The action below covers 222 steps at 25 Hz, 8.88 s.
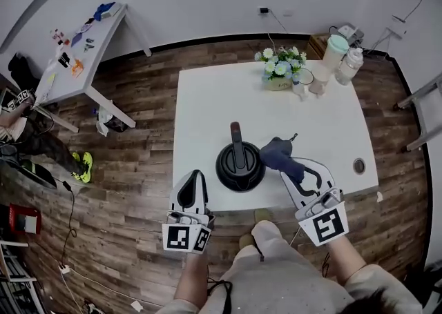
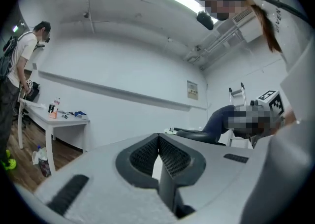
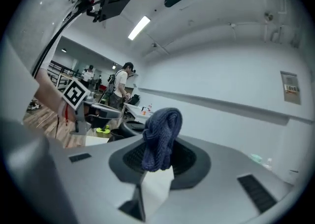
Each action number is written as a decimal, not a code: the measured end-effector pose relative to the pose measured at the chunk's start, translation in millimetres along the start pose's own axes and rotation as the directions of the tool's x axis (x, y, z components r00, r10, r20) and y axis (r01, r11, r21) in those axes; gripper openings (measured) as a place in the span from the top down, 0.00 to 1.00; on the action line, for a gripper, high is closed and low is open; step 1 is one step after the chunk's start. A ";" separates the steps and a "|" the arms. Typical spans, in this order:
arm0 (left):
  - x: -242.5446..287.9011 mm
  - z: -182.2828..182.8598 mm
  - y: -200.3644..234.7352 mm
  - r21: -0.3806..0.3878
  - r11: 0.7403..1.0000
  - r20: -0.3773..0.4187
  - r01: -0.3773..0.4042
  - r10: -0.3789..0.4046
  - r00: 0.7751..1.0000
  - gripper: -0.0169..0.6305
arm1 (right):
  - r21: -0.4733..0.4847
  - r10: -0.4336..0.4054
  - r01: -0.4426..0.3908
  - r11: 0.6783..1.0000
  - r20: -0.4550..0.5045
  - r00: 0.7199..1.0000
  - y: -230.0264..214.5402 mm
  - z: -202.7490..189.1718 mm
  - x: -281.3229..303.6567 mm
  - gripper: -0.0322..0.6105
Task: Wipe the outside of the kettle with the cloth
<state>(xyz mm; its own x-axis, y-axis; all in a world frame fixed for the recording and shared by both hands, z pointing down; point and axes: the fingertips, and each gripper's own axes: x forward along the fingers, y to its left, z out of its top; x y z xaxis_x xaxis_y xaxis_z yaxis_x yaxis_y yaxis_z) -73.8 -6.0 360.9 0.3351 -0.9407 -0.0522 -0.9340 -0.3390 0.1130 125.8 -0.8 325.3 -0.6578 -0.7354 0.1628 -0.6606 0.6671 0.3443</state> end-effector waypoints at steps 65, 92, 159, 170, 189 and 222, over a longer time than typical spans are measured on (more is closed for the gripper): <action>55.1 -88.2 67.5 -0.092 0.995 -0.130 0.030 -0.042 0.991 0.96 | 0.447 0.520 -0.804 -0.391 -0.614 -0.594 151.5 -69.1 181.6 0.84; 76.4 73.8 8.0 -0.178 0.930 0.155 0.322 -0.297 0.942 0.96 | -0.380 0.867 -0.893 0.241 -0.329 0.374 82.7 57.9 102.1 0.84; 124.4 28.0 16.0 -0.071 0.950 -0.030 0.305 -0.307 0.951 0.96 | -0.006 0.537 -0.553 0.833 -0.227 0.812 -32.4 -23.6 171.5 0.84; 116.7 3.8 20.2 -0.118 0.948 -0.056 0.295 -0.303 0.951 0.96 | -0.099 0.480 -0.533 0.840 -0.320 0.817 -39.4 -53.5 205.8 0.84; 80.3 -14.9 32.4 -0.148 0.956 -0.070 0.253 -0.266 0.961 0.96 | 0.084 0.543 -0.571 0.817 -0.446 0.712 -7.0 -135.6 203.5 0.84; -13.7 33.0 -62.7 -0.061 0.972 0.058 0.229 -0.225 0.973 0.96 | 0.298 0.131 -0.146 0.943 0.072 0.989 52.8 58.0 -33.8 0.84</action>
<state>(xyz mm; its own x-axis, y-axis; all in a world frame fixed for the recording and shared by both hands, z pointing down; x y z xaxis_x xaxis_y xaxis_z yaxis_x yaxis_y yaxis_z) -24.0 28.5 321.9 0.5293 -0.8379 -0.1336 -0.8232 -0.5452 0.1582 92.1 66.2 284.4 -0.7629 -0.6313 0.1392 -0.6346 0.7724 0.0250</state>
